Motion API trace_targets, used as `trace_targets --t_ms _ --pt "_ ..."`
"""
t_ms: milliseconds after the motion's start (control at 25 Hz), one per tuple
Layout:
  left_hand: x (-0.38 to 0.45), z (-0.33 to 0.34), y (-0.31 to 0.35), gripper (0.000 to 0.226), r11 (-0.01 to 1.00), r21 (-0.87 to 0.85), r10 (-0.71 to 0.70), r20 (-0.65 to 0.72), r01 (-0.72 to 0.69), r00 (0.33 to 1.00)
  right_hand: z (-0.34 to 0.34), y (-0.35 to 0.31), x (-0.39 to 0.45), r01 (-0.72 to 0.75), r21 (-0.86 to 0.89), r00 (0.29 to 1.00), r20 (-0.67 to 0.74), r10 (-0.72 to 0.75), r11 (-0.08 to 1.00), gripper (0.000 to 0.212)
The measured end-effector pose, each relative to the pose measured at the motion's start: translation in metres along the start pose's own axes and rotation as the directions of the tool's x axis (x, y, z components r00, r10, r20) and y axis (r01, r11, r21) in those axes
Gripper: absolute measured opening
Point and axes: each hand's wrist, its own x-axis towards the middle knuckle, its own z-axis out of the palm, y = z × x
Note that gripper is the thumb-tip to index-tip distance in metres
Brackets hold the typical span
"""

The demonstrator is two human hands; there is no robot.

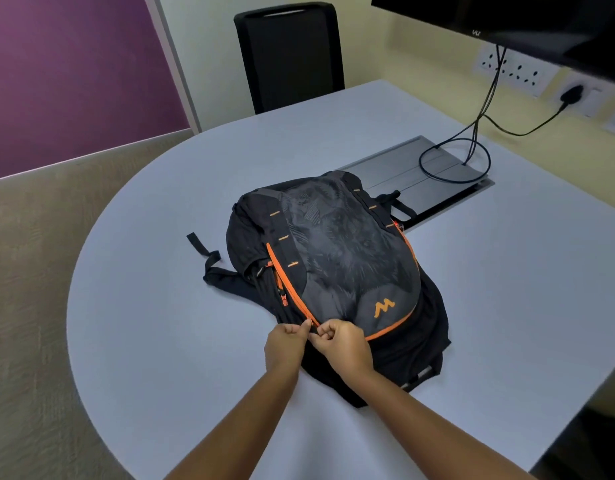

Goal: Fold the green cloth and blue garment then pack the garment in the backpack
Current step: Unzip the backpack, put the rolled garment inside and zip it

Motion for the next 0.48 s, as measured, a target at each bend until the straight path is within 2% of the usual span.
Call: trace_targets --t_ms 120,200,360,480 --pt "-0.002 -0.006 0.014 0.045 1.000 -0.008 -0.026 0.000 0.026 1.000 -0.009 -0.008 -0.010 0.077 0.063 0.995 0.055 -0.081 0.995 0.023" --pt "0.003 -0.006 0.027 0.042 0.999 -0.031 -0.042 -0.003 0.042 0.999 -0.017 -0.015 -0.014 0.130 0.049 0.986 0.100 -0.134 0.990 0.020" --pt "0.008 -0.005 0.041 0.032 0.958 -0.208 -0.203 -0.007 0.198 0.979 -0.036 -0.014 -0.012 0.122 -0.010 0.983 0.139 -0.119 0.993 0.032" --pt "0.004 -0.005 0.044 0.026 0.920 -0.316 -0.243 0.002 0.231 0.970 -0.045 -0.001 -0.018 0.130 -0.047 0.980 0.160 -0.121 0.990 0.033"
